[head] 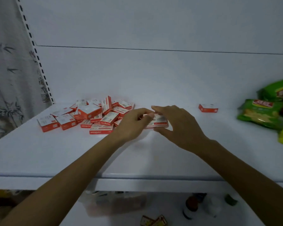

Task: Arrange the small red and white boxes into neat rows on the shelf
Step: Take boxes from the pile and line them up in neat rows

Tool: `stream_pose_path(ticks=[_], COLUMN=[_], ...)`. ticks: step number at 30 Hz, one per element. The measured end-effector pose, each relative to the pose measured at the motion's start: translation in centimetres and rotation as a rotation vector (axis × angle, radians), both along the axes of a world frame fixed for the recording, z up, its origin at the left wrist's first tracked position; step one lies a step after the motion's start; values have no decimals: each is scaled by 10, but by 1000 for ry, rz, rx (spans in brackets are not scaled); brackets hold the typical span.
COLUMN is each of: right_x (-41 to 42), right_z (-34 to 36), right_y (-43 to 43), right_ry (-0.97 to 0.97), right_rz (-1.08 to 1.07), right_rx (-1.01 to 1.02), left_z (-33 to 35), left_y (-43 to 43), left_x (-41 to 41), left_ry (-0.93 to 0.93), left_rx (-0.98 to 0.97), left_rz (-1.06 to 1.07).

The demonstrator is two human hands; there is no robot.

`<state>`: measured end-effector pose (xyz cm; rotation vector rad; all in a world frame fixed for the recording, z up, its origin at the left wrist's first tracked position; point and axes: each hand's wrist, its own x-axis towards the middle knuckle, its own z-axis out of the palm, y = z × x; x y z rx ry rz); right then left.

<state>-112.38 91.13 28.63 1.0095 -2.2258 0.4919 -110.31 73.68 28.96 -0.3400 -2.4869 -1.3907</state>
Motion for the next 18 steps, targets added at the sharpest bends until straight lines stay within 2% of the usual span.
stream_pose_path(ticks=[4,8,13,18], right_x=[1,-3,17,10], right_z=[-16,-26,-23,-16], right_y=[25,42,40,31], right_ry=[-103,-245,-125,-254], right_rz=[-129,-220,-192,-203], right_rx=[31,123,244,424], left_z=[-18,-33,-40,-41], left_y=[22,23,20,20], left_x=[-11,-14,-10,-11], left_ry=[2,99,162,319], left_rx=[-14,-209,-351,-472], left_rz=[-4,41,92,156])
